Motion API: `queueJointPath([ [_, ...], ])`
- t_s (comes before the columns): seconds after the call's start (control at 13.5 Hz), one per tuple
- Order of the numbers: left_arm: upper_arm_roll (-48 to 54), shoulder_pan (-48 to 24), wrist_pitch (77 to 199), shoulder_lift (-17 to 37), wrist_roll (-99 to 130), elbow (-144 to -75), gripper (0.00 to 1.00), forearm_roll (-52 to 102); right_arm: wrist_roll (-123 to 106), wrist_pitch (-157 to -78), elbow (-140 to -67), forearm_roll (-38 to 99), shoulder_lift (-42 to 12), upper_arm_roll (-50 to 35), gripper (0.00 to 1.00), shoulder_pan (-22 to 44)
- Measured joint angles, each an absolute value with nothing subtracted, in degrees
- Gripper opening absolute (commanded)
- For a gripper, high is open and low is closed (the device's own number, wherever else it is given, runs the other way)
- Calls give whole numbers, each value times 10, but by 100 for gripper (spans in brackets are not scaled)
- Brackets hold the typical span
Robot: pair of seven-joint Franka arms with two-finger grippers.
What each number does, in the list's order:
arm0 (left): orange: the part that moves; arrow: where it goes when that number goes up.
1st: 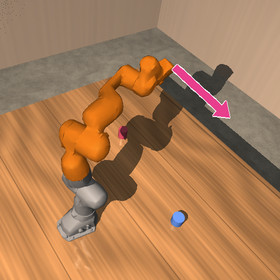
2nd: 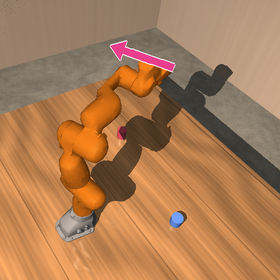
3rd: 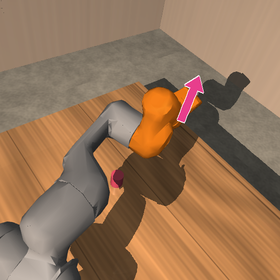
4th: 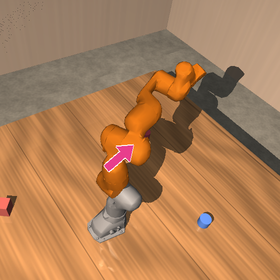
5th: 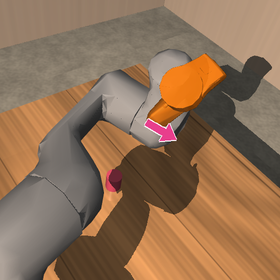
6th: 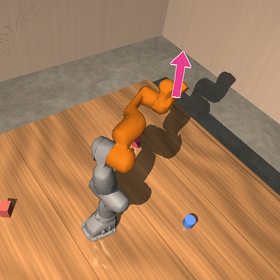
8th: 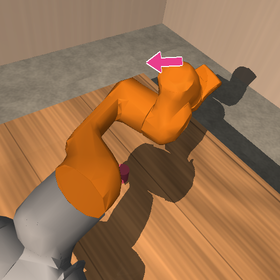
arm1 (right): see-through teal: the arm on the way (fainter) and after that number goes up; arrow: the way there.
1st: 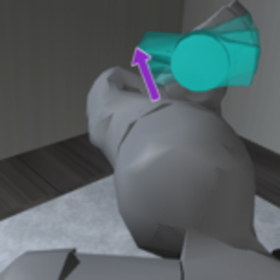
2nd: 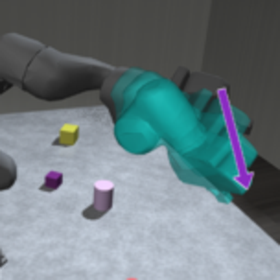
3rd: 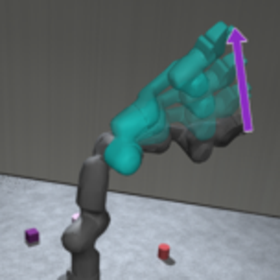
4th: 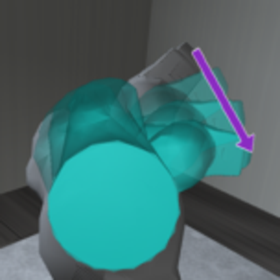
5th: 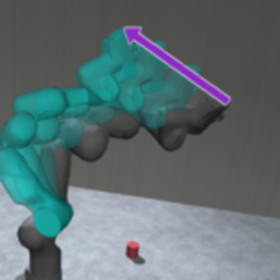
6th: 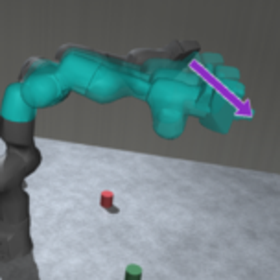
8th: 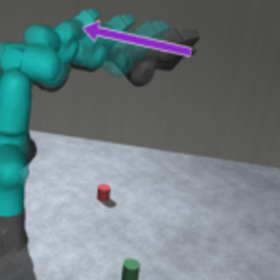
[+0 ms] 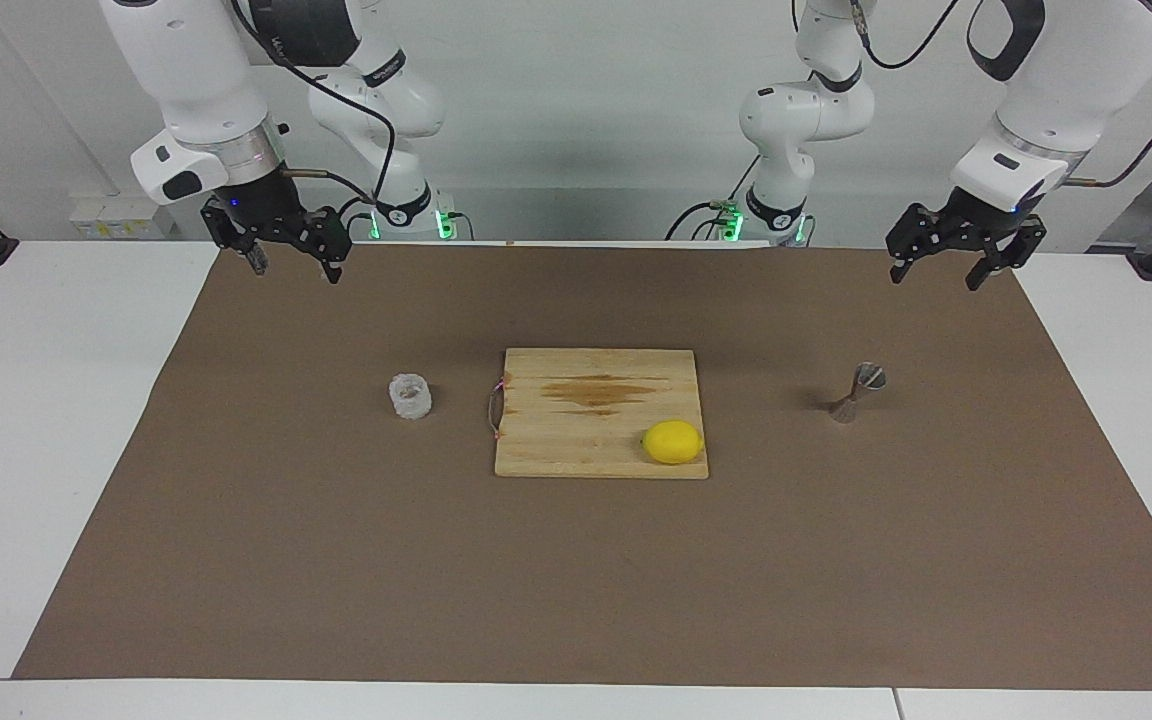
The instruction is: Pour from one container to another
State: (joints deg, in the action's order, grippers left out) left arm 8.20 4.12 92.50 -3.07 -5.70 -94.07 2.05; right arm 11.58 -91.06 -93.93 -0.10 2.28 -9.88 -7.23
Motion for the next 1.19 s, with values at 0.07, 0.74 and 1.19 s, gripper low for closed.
queueJointPath([
  [0.07,82,41,925,-31,-57,-941,100,19,116,-911,-939,-1,23,-99,100,-72],
  [0.74,82,41,923,-31,-58,-941,100,17,116,-911,-939,-1,23,-99,100,-72],
  [1.19,81,41,918,-32,-58,-940,100,17,116,-911,-939,-1,23,-99,100,-72],
])
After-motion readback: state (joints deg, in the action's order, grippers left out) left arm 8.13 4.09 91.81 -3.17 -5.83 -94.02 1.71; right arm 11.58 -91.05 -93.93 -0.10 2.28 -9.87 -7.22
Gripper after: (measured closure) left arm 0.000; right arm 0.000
